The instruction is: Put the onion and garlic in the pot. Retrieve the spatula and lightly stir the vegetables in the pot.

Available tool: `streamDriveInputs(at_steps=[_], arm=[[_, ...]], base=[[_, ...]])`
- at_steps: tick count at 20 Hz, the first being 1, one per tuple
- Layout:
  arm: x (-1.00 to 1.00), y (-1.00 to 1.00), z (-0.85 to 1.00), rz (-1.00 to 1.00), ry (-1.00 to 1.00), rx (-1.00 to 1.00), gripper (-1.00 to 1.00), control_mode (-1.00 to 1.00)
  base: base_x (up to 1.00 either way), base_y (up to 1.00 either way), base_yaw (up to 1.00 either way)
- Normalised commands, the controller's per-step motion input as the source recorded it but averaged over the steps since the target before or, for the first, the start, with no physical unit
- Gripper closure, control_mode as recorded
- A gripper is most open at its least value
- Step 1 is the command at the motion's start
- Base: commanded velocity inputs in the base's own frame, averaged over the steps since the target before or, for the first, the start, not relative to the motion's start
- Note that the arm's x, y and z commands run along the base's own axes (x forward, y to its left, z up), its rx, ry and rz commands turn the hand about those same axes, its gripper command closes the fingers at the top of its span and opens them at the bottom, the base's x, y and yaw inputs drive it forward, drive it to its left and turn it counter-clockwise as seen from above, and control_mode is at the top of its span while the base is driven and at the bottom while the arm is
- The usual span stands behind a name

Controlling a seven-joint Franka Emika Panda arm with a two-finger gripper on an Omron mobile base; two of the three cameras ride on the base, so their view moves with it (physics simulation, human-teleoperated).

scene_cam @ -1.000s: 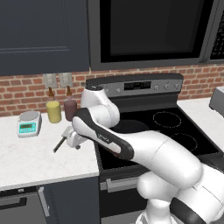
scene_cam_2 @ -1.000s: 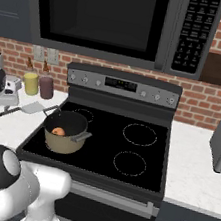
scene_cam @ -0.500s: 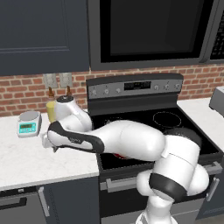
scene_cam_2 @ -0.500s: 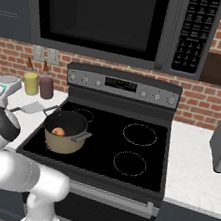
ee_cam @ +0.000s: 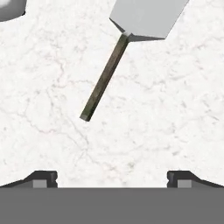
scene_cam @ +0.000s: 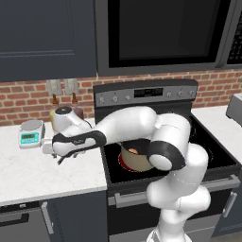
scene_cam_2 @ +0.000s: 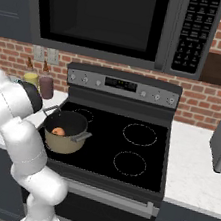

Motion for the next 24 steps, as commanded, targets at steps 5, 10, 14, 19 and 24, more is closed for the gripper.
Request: streamDriveInputs(at_steps=[5, 10, 14, 19, 24], arm=[[0.56, 0.36, -0.41, -0.10, 0.07, 0.00, -1.00, -1.00], [0.35, 0.23, -0.14, -0.09, 0.05, 0.00, -1.00, -1.00], [0.22, 0.26, 0.00, -0.15, 0.04, -0.03, -1.00, -1.00], [0.10, 0.00, -0.19, -0.11, 0.02, -0.05, -1.00, -1.00], [0.11, -0.21, -0.36, -0.05, 0.00, -0.01, -1.00, -1.00]], base=[[0.00, 0.00, 0.00], [0.00, 0.00, 0.00], [0.00, 0.00, 0.00], [0.00, 0.00, 0.00], [0.00, 0.00, 0.00]])
